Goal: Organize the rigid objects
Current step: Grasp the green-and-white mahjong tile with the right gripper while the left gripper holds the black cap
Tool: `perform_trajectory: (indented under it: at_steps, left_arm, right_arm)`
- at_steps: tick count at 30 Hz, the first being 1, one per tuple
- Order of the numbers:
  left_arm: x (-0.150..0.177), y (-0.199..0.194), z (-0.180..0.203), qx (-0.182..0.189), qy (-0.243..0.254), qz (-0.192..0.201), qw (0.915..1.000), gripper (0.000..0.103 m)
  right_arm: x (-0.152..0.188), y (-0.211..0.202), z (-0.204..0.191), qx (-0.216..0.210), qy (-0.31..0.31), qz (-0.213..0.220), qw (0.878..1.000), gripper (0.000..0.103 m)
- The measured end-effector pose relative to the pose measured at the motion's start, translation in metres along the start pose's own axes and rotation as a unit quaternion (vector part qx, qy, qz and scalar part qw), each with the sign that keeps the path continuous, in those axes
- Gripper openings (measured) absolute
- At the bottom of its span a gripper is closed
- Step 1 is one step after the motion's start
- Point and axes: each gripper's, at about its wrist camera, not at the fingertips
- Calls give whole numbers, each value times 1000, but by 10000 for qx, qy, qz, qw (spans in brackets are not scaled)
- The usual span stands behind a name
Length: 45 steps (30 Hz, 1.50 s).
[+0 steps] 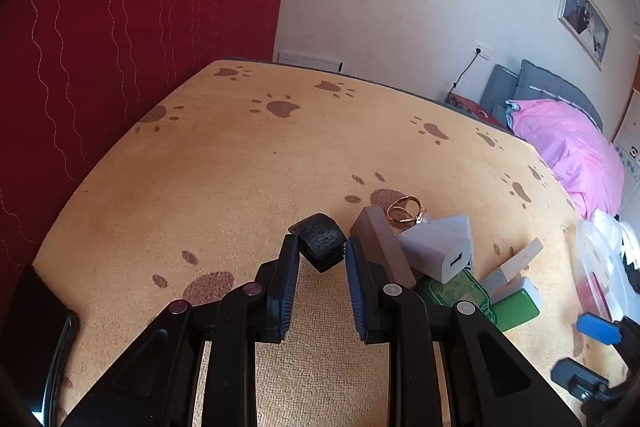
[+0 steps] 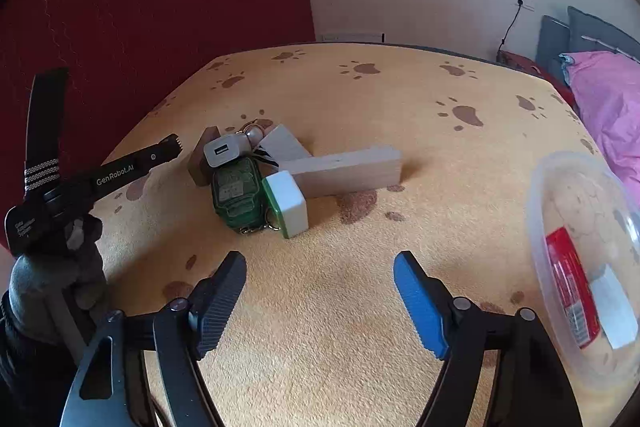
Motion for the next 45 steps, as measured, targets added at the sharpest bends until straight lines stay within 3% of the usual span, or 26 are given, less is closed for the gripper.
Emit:
perform_trajectory:
  at_steps: [7,14,18,45]
  left_arm:
    - [0,0,-7,51,-152,-9,9999,24]
    - [1,0,-7,58,-166,-8,9998,24]
    - [1,0,-7,57,-154,-5,9999,24]
    - [11,-13,11,10,17,-30,10000,24]
  right_arm:
    - [-19,29,-3,-28,36,-122,9999,60]
    - [-18,38,-3,-45,57,-211,9998,32]
    - [-16,34,-3,-121,55,-168,9998,23]
    - [15,-31,34,-388,484,218,9978,20]
Point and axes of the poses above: each gripper's, at about its wrist camera, not at the fingertips, and y roughly the way its jaws point, z to its right, x to its underside, and after that the axes turned 2 degrees about -z, right-handed
